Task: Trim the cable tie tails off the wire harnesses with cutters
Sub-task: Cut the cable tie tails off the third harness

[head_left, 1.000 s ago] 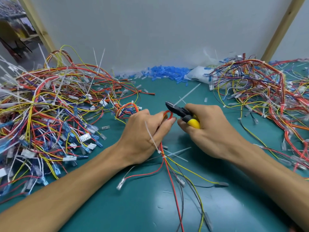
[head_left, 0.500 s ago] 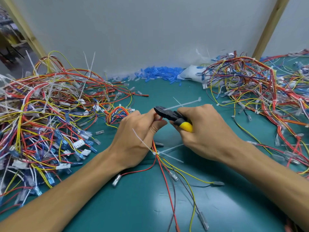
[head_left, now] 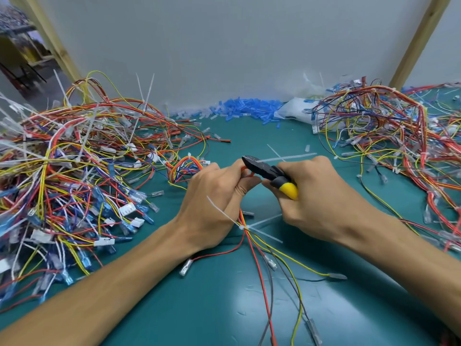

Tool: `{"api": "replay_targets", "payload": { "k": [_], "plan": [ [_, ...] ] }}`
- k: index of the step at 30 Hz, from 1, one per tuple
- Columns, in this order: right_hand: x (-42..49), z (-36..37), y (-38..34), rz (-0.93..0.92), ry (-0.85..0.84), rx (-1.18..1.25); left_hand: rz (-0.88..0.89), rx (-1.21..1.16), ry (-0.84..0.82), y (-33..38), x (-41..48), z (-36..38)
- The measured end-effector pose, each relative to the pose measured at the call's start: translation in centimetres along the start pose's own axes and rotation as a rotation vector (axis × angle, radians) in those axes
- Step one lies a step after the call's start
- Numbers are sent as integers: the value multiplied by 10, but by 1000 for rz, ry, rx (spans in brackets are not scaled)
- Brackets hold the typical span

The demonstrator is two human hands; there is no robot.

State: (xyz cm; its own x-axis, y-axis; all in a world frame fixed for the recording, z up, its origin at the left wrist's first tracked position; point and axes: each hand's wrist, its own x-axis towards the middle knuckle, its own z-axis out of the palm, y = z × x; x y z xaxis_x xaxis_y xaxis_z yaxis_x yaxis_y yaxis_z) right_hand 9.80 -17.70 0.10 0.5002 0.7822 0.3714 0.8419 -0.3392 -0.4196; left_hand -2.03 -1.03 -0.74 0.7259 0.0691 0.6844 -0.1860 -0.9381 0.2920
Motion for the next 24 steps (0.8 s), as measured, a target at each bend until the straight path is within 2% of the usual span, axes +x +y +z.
{"api": "replay_targets", "payload": {
  "k": [3,11,24],
  "plan": [
    [1,-2,0,18,-9,-9,-4,-10,7,1,0,-1],
    [2,-11,-5,-122,126,15,-6,-5,40,2,-1,-3],
    [0,-2,4,-88,-21,35,-22,52,2,1,-2,0]
  ]
}}
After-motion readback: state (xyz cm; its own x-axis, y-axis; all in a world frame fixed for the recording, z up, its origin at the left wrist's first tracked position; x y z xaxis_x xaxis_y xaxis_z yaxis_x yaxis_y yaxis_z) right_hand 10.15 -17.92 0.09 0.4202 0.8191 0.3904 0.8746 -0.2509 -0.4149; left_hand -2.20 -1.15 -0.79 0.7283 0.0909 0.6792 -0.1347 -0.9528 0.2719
